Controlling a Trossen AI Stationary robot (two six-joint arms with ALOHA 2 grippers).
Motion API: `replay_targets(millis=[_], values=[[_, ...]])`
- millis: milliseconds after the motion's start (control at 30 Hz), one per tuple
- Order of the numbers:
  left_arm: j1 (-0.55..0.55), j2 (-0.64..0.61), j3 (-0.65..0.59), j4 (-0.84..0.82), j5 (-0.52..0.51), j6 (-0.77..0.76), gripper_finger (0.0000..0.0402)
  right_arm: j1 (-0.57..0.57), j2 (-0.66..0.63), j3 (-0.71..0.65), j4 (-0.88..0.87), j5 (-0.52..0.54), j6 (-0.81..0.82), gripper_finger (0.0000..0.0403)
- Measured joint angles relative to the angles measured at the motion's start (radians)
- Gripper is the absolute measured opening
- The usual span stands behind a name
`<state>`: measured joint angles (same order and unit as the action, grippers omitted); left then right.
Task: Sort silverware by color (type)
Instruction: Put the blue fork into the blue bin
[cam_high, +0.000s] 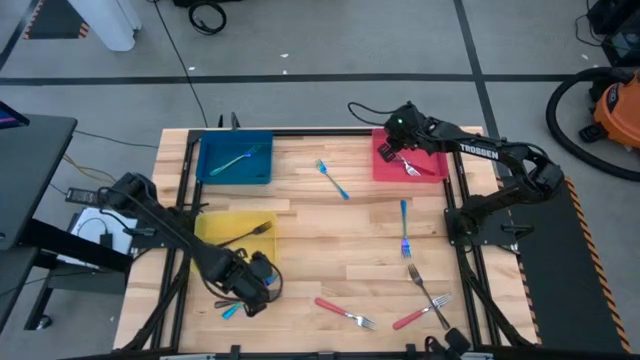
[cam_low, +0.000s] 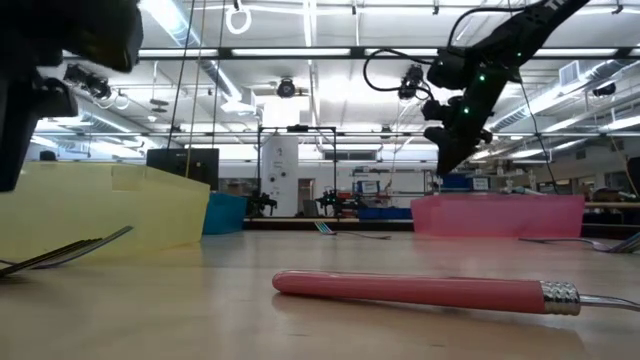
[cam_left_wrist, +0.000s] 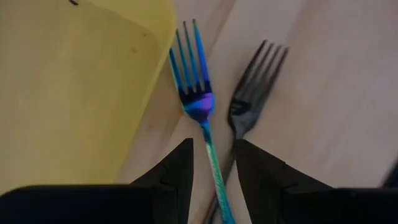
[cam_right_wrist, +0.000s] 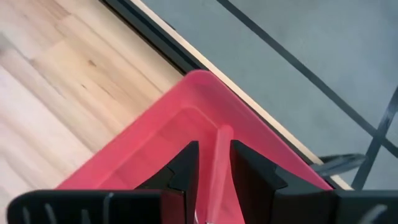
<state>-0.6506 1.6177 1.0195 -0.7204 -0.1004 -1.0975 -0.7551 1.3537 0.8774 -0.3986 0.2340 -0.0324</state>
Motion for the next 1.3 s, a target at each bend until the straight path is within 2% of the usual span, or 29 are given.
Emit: replay_targets(millis=[433,1067,1167,1300], values=[[0.002,0.100,0.000,0.053,0.053,-0.021,0.0121,0.043,0.000,0.006,-0.022,-0.001,0.010,0.0099],[-0.004,0.163,0.004,0.059,0.051,-0.018,0.0119,0.103,0.000,0.006,-0.029,-0.001,0.015,0.0098],[-0.004,0.165,0.003,0.064,0.048,-0.019,0.0106,0.105,0.000,0.006,-0.029,-0.001,0.015,0.0099],[-0.002,0.167,0.001,0.058,0.053,-0.037,0.0067,0.105,0.000,0.006,-0.029,-0.001,0.015,0.0098]])
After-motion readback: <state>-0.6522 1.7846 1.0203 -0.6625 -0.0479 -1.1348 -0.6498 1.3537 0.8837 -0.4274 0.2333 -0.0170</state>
